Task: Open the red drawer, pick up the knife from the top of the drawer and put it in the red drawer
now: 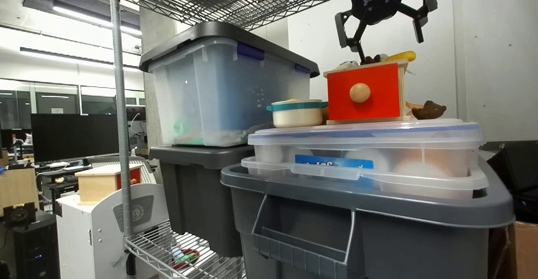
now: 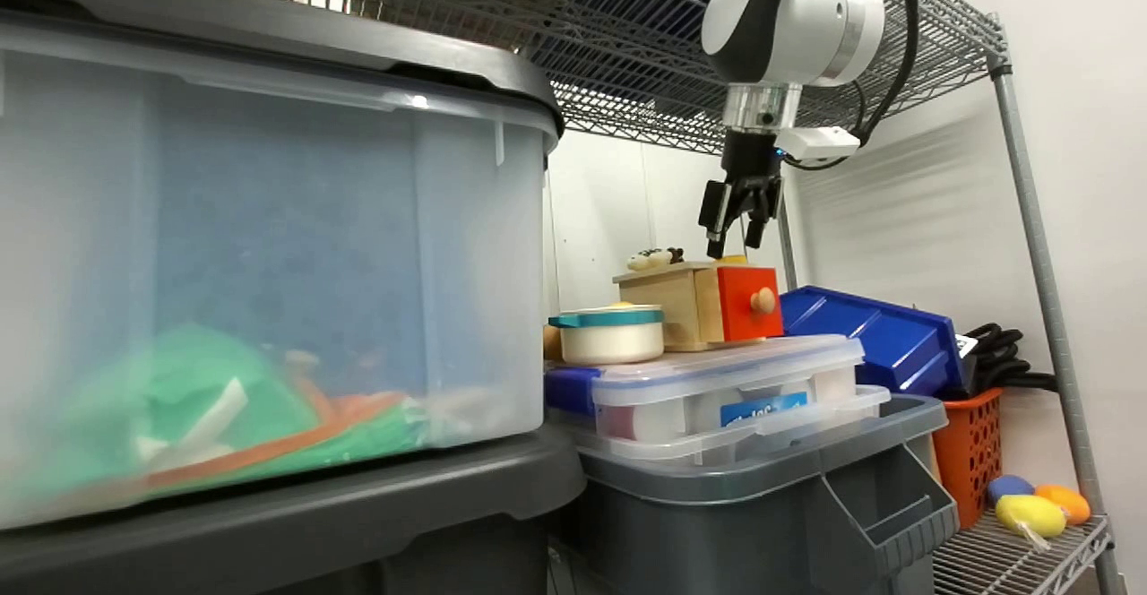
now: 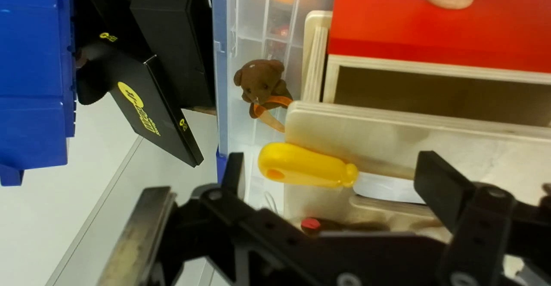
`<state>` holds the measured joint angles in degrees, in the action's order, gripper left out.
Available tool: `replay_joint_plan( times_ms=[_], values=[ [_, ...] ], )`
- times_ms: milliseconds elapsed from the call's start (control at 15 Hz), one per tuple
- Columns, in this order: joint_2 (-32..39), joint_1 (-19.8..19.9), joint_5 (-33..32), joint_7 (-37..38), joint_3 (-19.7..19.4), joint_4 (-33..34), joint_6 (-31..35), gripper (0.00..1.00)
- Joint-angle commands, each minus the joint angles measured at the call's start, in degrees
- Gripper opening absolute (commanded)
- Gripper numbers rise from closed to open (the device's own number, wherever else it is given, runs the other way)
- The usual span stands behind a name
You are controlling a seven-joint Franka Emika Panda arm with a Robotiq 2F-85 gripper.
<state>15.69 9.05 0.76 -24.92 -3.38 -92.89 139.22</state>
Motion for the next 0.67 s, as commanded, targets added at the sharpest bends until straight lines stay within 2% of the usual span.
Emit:
replay_joint_plan(
  times_ms=[0,67,133,333,600],
  values=[
    [1.1,0.37,-0.95,-0.18,0.07,2.17,-1.34,0.88],
    [1.19,0.38,-1.01,-0.17,0.06,2.25,-1.35,0.84],
    [1.41,0.4,-1.07,-0.16,0.05,2.38,-1.34,0.71],
    [1.72,0.42,-1.09,-0.21,0.08,2.62,-1.28,0.46],
    [2.37,0.54,-0.87,-0.42,0.18,3.37,-1.56,0.18]
  ],
)
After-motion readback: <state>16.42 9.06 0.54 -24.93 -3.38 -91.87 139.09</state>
